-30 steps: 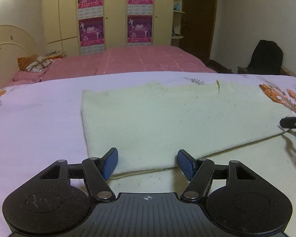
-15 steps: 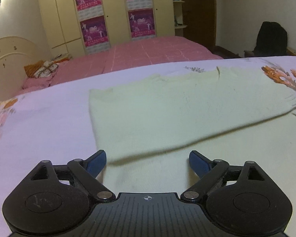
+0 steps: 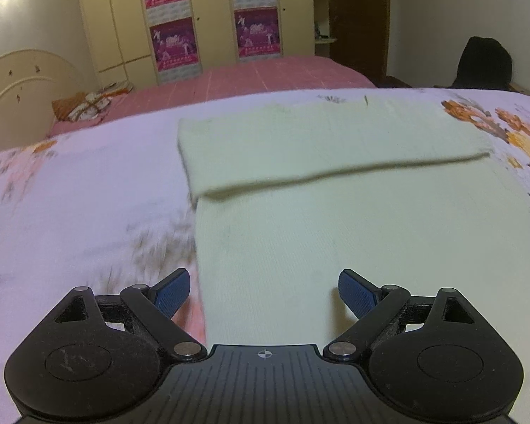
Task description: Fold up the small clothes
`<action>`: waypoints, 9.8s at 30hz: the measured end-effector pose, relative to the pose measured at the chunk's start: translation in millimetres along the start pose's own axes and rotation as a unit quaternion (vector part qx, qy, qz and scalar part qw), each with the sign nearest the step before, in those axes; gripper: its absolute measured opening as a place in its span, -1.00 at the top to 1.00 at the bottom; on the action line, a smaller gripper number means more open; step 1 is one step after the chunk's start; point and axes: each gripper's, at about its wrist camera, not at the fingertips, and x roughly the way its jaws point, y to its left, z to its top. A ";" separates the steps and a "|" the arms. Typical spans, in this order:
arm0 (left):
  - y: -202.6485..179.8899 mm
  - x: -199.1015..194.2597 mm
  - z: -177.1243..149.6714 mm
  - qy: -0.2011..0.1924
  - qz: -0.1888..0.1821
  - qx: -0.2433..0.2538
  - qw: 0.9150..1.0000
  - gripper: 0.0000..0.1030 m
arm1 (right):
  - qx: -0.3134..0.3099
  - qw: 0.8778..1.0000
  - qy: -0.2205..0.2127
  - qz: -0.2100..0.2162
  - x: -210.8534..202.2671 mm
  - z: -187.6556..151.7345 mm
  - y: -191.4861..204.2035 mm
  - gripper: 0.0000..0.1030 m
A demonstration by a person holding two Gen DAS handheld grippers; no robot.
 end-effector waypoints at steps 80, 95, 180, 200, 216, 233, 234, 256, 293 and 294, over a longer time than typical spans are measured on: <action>124.6 -58.6 -15.4 -0.093 -0.260 -0.370 0.887 0.93 | 0.213 0.953 -0.037 0.211 -63.1 -6.2 -20.2 0.91; 134.9 121.5 100.1 -0.020 -0.198 -0.358 0.912 0.93 | 0.268 0.940 0.014 0.209 134.3 85.1 -48.1 0.91; -24.6 79.0 113.0 -0.082 -0.099 -0.031 0.991 -0.61 | -0.188 0.978 -0.005 0.086 135.0 48.3 119.6 0.07; -30.9 30.7 45.5 -0.055 -0.061 -0.026 0.996 -0.61 | -0.207 0.976 0.029 0.056 92.4 -13.3 148.3 0.08; -21.7 7.1 16.4 -0.039 -0.041 -0.052 0.997 -0.61 | -0.182 0.982 0.034 0.025 66.2 -34.4 142.3 0.16; -8.2 -10.1 21.6 -0.043 -0.021 -0.072 0.996 -0.61 | -0.122 0.992 0.025 -0.030 37.8 -30.7 82.0 0.16; -11.2 -8.8 23.0 -0.040 -0.026 -0.076 0.996 -0.61 | -0.119 0.992 0.019 -0.026 33.5 -30.0 83.3 0.15; -30.6 1.6 16.6 -0.013 -0.021 -0.056 0.998 -0.62 | -0.156 0.987 0.045 -0.004 51.6 -41.9 116.3 0.07; 78.4 56.2 -18.2 -0.110 -0.183 -0.510 0.833 0.87 | -0.118 0.987 -0.013 0.109 128.8 22.0 164.9 0.82; 79.4 57.7 -17.4 -0.107 -0.184 -0.510 0.834 0.87 | -0.135 0.985 -0.012 0.108 132.1 19.5 170.1 0.86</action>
